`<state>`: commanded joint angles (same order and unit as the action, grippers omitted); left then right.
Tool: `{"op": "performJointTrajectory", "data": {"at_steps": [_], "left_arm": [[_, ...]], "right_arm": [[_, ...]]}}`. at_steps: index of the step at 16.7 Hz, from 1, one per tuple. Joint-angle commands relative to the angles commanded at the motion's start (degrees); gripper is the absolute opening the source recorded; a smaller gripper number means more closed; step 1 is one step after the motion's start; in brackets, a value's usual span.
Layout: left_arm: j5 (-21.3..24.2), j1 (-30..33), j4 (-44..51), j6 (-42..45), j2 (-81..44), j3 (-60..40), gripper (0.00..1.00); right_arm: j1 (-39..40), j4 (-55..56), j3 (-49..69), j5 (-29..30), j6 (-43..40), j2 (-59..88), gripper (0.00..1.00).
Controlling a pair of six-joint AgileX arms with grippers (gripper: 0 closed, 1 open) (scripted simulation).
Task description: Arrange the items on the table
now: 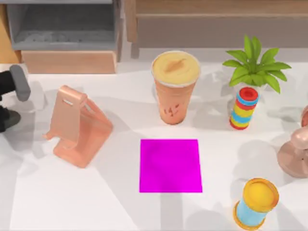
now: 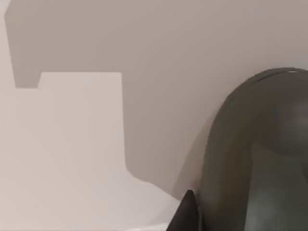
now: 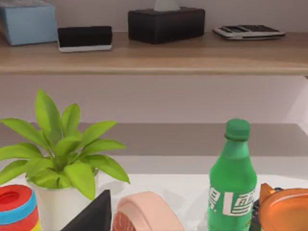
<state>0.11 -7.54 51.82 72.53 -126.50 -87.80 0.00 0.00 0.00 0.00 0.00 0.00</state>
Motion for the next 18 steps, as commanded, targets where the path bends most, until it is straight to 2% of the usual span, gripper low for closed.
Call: {"op": "performJointTrajectory", "data": {"at_steps": [6,13,18], "left_arm": [[0.25,-0.06,1.35,-0.09,1.49,-1.05,0.00],[-0.26,0.02,17.94,-0.12,4.70,-12.08,0.00],[0.01,0.07,20.79,-0.40,6.47,-14.85,0.00]], "right_arm": [[0.00,0.00,0.00,0.00,0.00,0.00,1.00],[0.00,0.00,0.00,0.00,0.00,0.00,1.00],[0.00,0.00,0.00,0.00,0.00,0.00,1.00]]}}
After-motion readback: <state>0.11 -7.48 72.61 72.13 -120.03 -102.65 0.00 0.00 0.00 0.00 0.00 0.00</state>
